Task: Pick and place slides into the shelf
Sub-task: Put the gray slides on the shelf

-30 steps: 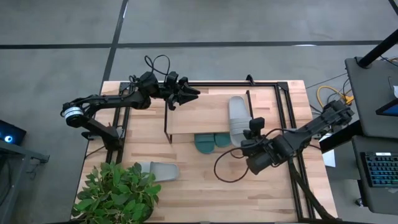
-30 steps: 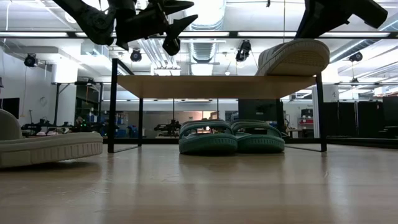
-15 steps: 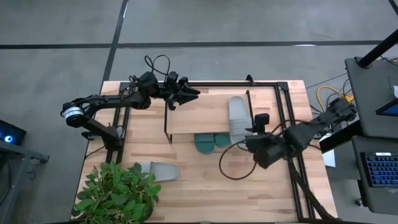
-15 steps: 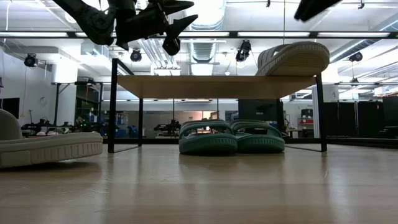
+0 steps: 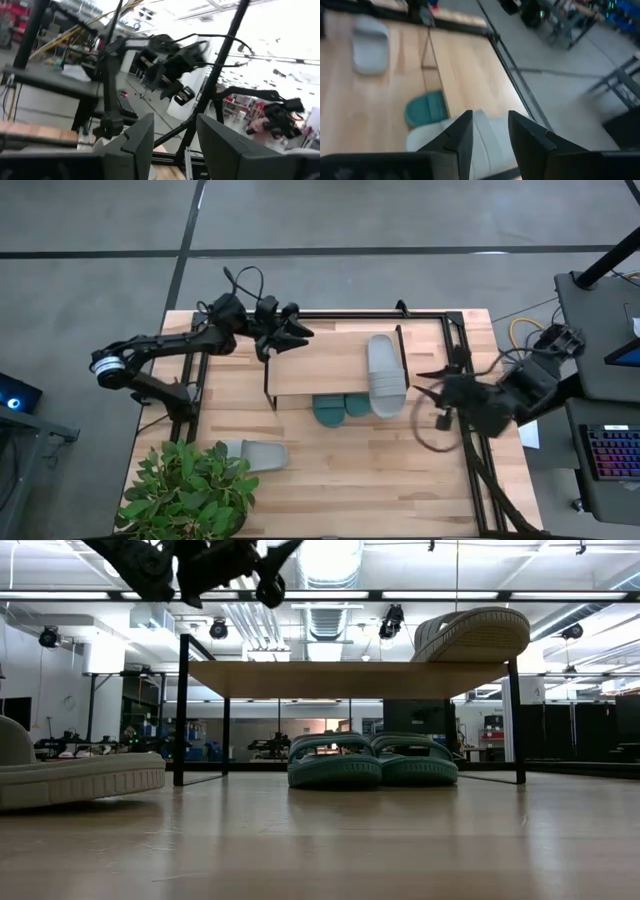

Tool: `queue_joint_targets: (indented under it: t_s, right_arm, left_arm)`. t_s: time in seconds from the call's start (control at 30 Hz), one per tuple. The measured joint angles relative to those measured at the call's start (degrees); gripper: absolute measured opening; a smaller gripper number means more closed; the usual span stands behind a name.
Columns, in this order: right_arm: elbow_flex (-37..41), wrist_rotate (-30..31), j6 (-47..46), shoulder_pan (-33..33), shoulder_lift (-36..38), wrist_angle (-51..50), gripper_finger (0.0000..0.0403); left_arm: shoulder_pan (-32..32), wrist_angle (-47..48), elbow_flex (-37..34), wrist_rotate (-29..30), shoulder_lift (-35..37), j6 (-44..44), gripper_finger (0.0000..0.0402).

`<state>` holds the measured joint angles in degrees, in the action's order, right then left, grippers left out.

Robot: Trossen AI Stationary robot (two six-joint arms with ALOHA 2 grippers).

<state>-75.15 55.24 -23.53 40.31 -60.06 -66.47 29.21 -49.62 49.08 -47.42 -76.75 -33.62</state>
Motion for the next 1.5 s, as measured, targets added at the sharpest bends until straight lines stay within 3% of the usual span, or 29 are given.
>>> queue_joint_targets:
  t_s: [0.2,0.37,0.5,0.67,0.8,1.3,1.5]
  right_arm:
    - [5.2,5.6,-0.1,7.4,3.8,5.5,0.0115]
    - [8.0,8.0,-0.5,9.0,4.1,6.0,0.0113]
    - [9.7,8.5,-0.5,8.9,4.1,6.3,0.0112]
    - [11.2,9.5,-0.5,8.9,4.1,7.5,0.0112]
    - [12.1,10.0,-0.4,8.9,4.1,7.3,0.0112]
    - [13.0,10.8,0.6,8.9,4.1,7.1,0.0112]
    - [13.2,10.8,0.6,8.9,4.1,7.1,0.0111]
  left_arm:
    - [0.0,7.8,0.1,-0.1,6.9,5.3,0.0133]
    - [0.0,18.0,0.1,1.6,14.9,16.4,0.0133]
    - [0.0,29.7,0.1,6.7,21.5,27.8,0.0133]
    - [0.0,44.0,0.2,17.9,28.3,32.9,0.0133]
    - [0.0,53.4,0.2,21.0,32.1,31.2,0.0133]
    - [0.0,76.7,0.6,21.2,40.2,5.6,0.0133]
    - [0.0,85.0,0.9,22.5,41.2,-0.1,0.0132]
